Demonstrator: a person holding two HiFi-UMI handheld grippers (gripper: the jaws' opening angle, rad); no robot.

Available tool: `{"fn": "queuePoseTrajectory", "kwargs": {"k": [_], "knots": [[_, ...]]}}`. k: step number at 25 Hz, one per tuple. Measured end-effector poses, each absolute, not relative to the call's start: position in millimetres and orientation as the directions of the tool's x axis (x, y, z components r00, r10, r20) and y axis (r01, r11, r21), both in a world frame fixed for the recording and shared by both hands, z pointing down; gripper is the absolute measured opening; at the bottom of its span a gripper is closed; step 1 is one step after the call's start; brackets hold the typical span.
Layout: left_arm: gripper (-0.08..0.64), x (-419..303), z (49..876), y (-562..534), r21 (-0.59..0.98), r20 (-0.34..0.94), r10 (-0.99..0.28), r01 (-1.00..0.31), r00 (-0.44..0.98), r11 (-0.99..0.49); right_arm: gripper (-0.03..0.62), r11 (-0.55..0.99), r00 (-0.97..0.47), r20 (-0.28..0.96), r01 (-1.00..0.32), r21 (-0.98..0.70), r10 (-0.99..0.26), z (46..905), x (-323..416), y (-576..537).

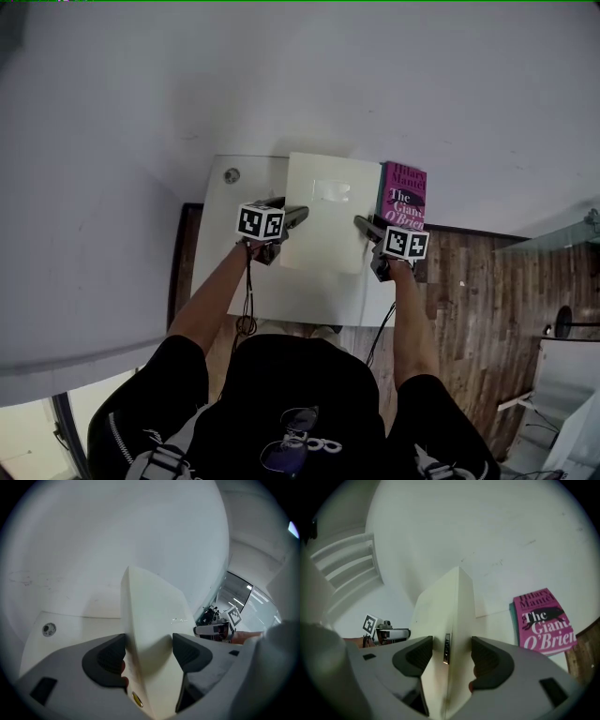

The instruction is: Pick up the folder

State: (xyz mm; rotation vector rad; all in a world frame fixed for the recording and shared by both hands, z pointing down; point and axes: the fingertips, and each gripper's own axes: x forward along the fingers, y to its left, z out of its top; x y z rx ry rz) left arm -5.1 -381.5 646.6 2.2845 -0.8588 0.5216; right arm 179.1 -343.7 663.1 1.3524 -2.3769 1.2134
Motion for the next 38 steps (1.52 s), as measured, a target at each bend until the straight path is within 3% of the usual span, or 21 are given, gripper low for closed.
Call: {"fn": "queuePoseTrajectory", "kwargs": {"k": [18,38], "knots": [[0.314,3,480,-405,0.303,0.259,-0.572,-0.628,0.778,-0.717,0.268,0.422,-0.511,0.271,-0.847,-0.324,-0.816,480,187,-365],[0.314,-6,419,-397,0.171,0.144,-0.597,-0.614,0.789,-0.770,0.268,0.441,-0.475,0.148,-0.872,-0.212,-0.867,424,176,-350]]}}
